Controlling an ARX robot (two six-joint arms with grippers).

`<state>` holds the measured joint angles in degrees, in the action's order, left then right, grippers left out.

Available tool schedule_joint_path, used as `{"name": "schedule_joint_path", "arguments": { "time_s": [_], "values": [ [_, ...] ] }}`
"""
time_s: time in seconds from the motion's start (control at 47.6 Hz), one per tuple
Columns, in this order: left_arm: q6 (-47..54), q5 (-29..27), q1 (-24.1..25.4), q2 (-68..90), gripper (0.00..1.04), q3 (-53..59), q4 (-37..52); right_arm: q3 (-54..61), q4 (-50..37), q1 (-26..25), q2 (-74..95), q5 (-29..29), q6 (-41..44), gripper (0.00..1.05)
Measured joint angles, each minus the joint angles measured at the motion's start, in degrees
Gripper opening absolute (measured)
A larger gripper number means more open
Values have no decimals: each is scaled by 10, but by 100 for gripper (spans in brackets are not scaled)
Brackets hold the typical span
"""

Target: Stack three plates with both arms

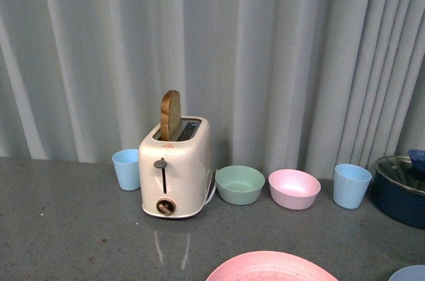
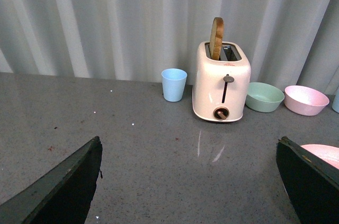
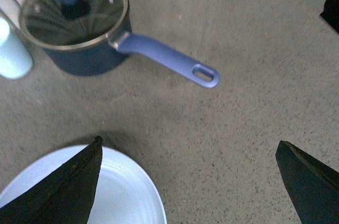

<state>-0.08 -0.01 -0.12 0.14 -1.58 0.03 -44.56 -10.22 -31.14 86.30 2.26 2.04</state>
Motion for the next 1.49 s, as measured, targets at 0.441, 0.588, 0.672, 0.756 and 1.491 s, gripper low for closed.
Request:
{"name": "schedule_joint_path", "arguments": {
  "time_s": [0.441, 0.588, 0.672, 0.756, 1.491],
  "values": [
    [0, 0, 0, 0, 98, 0, 0, -72, 110, -14, 159, 30, 115, 97],
    [0, 0, 0, 0, 98, 0, 0, -59, 99, -1, 206, 43, 144, 97],
    [0, 0, 0, 0, 98, 0, 0, -52, 82, 6, 226, 46, 147, 97],
    [0, 0, 0, 0, 98, 0, 0, -51, 68, 12, 243, 52, 145, 97],
    [0, 0, 0, 0, 98, 0, 0, -51, 3, -10, 337, 52, 138, 90]
  ]
}}
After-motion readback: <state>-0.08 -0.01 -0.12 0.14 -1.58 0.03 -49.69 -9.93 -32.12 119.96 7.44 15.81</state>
